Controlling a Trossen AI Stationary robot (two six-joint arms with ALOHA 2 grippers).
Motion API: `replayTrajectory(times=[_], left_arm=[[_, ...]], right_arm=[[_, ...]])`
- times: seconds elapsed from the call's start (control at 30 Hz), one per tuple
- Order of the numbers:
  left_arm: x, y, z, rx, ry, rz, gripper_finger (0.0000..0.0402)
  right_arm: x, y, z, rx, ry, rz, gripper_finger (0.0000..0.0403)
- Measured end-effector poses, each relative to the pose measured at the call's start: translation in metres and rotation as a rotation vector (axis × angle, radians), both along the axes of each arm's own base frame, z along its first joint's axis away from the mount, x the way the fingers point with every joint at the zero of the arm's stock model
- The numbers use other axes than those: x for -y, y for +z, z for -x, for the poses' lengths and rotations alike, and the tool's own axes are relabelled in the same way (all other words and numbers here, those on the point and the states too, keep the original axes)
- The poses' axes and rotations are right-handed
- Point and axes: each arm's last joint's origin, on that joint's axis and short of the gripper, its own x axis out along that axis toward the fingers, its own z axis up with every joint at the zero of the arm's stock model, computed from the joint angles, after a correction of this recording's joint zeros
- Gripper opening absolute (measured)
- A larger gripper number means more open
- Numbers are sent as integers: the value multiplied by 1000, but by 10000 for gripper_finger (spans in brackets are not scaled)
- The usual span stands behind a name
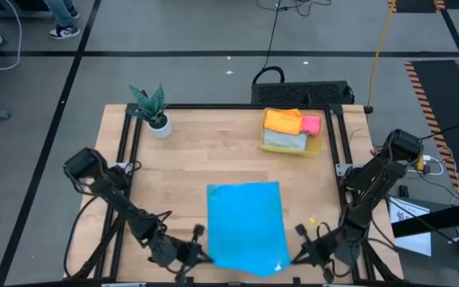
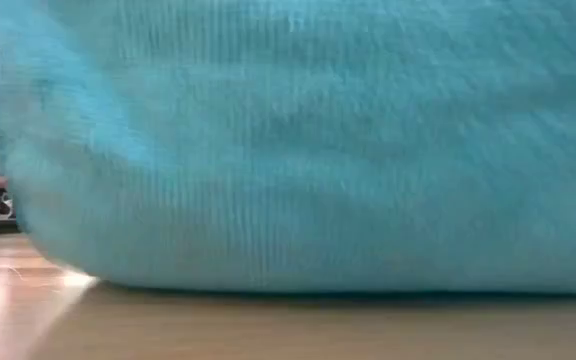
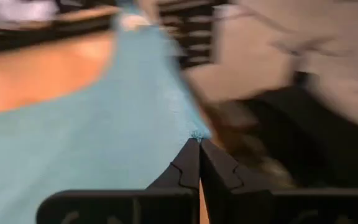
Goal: Fold microfiber towels
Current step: Fold the blue kitchen towel
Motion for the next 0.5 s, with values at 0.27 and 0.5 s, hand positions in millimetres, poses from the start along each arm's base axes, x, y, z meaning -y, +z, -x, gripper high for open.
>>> replayTrajectory(times=[0.27,0.5], left_arm=[[-30,3,-11,72,416,-198,3],[-74,-9,-23,30,798,-308,3]], right_arm=[[36,20,-6,134,-421,142,1],[84,-1,-18,80,-632,189,0]])
